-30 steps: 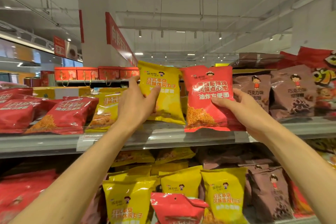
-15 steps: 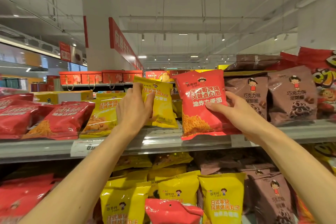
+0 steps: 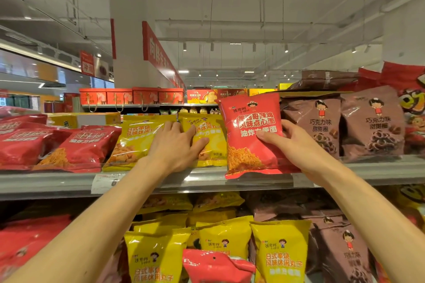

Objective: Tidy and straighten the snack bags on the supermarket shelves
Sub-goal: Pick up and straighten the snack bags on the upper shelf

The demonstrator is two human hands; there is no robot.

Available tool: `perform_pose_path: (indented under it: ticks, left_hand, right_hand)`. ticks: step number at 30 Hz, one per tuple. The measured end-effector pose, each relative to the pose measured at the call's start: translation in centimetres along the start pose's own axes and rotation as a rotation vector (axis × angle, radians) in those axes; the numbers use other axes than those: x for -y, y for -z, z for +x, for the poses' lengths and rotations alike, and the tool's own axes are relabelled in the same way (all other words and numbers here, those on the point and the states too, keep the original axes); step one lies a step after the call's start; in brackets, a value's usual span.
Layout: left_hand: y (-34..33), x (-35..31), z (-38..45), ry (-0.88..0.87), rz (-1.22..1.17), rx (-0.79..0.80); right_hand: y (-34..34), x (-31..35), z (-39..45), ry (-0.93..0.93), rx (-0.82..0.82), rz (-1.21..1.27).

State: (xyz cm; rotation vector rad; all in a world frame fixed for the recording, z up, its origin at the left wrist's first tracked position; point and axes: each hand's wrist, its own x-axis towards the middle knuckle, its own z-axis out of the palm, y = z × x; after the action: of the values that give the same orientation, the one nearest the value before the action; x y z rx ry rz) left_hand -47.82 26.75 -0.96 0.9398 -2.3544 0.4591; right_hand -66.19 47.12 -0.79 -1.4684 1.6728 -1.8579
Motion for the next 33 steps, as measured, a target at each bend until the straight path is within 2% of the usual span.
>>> perform_pose_path:
  ticks: [9,11,15,23,33]
  left_hand:
    - [1.4,0.9,-6.2,0.050,-0.551,-0.364]
    - [1.5,1.0,-8.6,0.111,-0.734,-0.391]
    - [1.1,1.9,-13.2,0.242,-1.057,-0.327]
    - [-0.7,6.2,-19.6,0.391,-1.271,-0.377]
    - [-0.3,18.8,-23.8,0.365,-1.288,-0.308]
  right_hand:
    - [-1.3,-0.5,-1.1,0.047,-0.022,0.019]
    - [-2.1,-0.8,-1.7,0.067,-0.025,0.037]
    - [-3.9,-1.1,-3.2,0.086,-0.027,0.103]
    - [-10.0,-2.5,-6.5,0.051,0.008,0.163]
    - [-23.2,-1.9,-11.1,-0.013,-0.093,0.164]
